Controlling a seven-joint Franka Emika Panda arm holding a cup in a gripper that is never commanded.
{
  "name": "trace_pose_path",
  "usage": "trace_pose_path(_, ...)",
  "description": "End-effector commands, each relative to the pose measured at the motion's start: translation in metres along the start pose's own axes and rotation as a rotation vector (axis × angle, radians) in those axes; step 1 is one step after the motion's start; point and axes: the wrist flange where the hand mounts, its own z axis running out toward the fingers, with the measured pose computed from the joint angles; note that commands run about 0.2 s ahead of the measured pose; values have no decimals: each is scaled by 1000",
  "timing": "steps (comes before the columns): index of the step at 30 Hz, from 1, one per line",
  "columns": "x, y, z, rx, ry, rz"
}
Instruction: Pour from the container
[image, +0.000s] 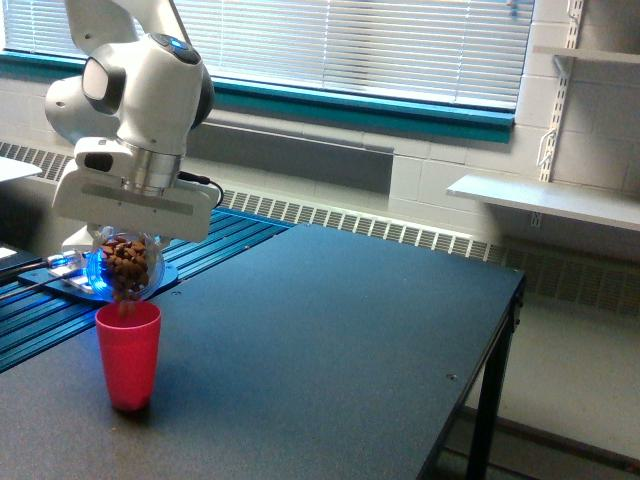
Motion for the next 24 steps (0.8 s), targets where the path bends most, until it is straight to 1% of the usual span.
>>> trace_pose_path(1,0,-4,-3,-12,3,-23)
trace_pose_path(12,2,0,-1,-38,0,-22)
trace_pose_path(18,7,6,1,-61,2,-14)
trace_pose_path(24,12,7,-2,-62,12,-14)
